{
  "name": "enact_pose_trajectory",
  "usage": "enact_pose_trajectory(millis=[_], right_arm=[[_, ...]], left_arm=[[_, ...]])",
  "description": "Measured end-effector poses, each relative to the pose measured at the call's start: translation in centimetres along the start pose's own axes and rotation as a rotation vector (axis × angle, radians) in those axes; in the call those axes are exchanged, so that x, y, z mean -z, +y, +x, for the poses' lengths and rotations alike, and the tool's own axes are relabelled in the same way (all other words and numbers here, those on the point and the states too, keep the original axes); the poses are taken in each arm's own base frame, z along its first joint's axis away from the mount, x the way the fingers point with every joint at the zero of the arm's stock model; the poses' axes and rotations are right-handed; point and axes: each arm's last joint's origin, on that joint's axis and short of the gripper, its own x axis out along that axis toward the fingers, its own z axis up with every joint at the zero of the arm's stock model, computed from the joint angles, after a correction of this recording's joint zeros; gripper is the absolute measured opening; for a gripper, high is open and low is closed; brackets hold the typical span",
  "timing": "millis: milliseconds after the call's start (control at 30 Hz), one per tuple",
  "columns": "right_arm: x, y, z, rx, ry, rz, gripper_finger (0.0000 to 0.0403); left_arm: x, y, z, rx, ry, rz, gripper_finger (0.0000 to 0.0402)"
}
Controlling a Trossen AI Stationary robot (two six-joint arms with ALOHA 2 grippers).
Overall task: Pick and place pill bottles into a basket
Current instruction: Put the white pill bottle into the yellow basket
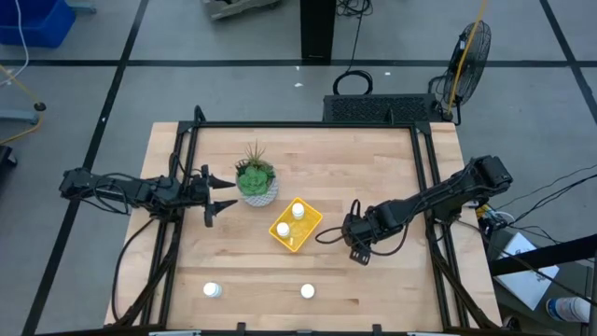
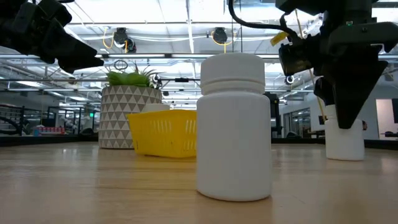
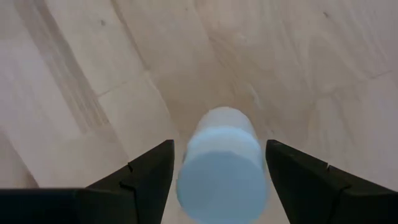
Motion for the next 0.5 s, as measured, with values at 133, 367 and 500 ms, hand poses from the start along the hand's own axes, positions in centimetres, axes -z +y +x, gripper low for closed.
enact_pose_trajectory(millis=[133,367,500], right_arm=[[-0.01,0.01,0.00,-0.001,-0.001,-0.001,0.0243],[-0.03,0.11,-0.02,-0.021,0.004,-0.034,0.0159],[-0.48,0.49,-0.04,-0.051,-0.051,-0.100,0.0160]], left_arm=[[0.00,0.00,0.00,0.000,0.000,0.000,0.0253],[0.00,0.01,0.00,-0.001,0.000,-0.003,0.0253],[0.00,0.00,0.00,0.000,0.000,-0.006,0.0253]])
